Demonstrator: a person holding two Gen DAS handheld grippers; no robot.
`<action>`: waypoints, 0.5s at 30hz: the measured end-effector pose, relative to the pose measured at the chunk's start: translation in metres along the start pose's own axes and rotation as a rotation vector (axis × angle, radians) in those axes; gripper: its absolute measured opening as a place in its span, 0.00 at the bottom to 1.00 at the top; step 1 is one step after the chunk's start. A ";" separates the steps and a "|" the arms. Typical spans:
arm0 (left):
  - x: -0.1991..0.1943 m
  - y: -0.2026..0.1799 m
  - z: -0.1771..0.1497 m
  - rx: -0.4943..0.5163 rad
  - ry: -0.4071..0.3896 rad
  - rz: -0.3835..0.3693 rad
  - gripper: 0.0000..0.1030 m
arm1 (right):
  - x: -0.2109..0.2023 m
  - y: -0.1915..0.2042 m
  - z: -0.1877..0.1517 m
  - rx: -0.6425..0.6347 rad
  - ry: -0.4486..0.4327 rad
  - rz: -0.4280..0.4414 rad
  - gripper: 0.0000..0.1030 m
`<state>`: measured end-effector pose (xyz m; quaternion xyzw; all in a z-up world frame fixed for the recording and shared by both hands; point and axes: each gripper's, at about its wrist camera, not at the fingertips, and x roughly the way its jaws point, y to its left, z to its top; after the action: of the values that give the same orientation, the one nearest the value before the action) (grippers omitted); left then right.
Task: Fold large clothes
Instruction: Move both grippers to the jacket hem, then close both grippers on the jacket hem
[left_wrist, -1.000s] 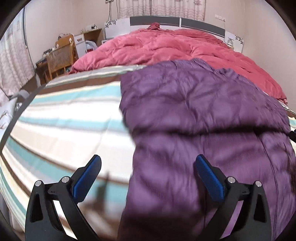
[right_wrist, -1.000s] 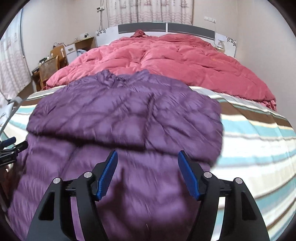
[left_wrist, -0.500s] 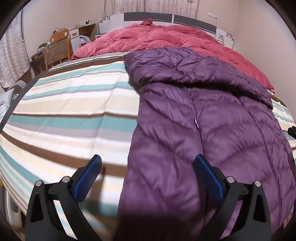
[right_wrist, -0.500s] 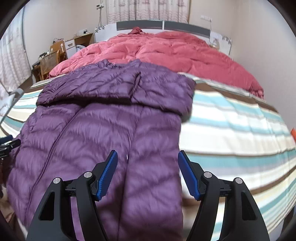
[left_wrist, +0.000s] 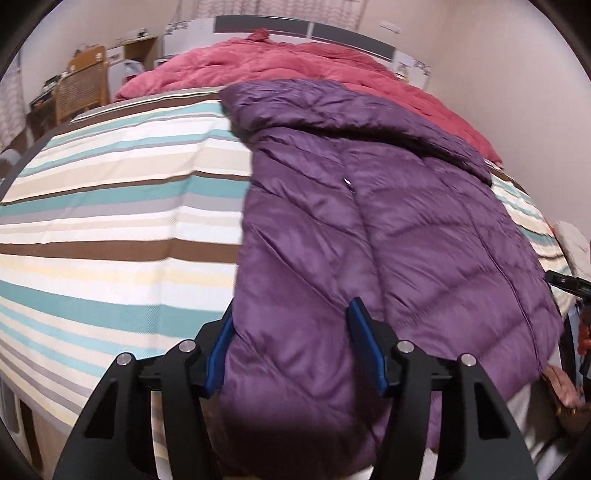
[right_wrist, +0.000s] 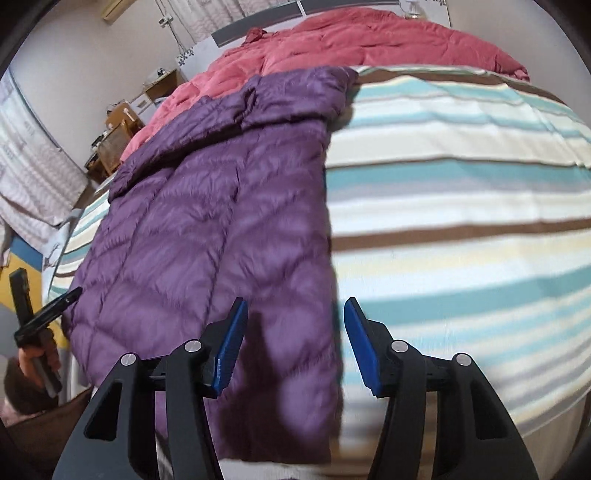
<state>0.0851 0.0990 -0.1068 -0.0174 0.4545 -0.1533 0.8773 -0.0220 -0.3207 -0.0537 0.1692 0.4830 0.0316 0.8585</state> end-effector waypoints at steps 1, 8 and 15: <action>-0.001 -0.001 -0.003 0.007 0.002 -0.003 0.56 | 0.000 -0.001 -0.005 0.005 0.007 0.012 0.53; -0.012 -0.001 -0.016 0.021 0.027 -0.029 0.56 | -0.010 -0.006 -0.027 0.017 0.030 0.117 0.45; -0.017 -0.001 -0.024 0.003 0.035 -0.057 0.54 | -0.006 -0.007 -0.036 0.057 0.031 0.229 0.33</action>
<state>0.0565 0.1051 -0.1074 -0.0265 0.4689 -0.1792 0.8645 -0.0562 -0.3196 -0.0680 0.2471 0.4744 0.1184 0.8366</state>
